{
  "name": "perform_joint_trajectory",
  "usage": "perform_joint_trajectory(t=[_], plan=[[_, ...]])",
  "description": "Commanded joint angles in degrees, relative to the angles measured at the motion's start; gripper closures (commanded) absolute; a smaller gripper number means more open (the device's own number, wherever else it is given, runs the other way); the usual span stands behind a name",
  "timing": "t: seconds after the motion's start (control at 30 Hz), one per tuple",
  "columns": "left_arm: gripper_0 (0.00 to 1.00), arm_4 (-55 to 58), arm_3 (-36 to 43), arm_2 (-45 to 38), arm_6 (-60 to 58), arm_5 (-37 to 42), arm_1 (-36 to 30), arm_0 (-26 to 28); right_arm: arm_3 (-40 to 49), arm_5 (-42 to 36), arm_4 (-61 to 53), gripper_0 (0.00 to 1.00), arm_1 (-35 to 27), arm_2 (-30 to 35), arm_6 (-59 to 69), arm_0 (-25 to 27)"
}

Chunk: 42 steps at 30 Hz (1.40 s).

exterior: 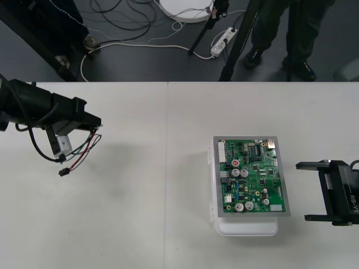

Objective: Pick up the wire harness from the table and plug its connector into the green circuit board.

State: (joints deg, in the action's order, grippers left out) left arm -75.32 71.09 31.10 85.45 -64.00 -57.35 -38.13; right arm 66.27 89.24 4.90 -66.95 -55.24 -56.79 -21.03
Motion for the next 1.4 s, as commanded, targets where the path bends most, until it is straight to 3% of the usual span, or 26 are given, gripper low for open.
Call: perform_joint_trajectory(t=[0.03,0.4,0.93,1.4], plan=[[1.0,-0.35,3.88,-5.61,-6.79,-4.99,-2.68,3.86,0.71,0.76,0.03,0.0,-1.86,-0.13,-2.01,0.64],[1.0,-3.95,9.24,-15.1,-23.93,-11.67,-0.66,10.1,0.71,0.76,0.03,0.0,-1.86,-0.13,-2.01,0.64],[1.0,-12.92,29.19,-31.71,-49.77,-18.88,5.41,22.84,0.71,0.76,0.03,0.0,-1.86,-0.13,-2.01,0.64],[1.0,-21.18,41.23,-40.15,-68.93,-26.0,15.95,25.13,0.71,0.76,0.03,0.0,-1.86,-0.13,-2.01,0.64]])
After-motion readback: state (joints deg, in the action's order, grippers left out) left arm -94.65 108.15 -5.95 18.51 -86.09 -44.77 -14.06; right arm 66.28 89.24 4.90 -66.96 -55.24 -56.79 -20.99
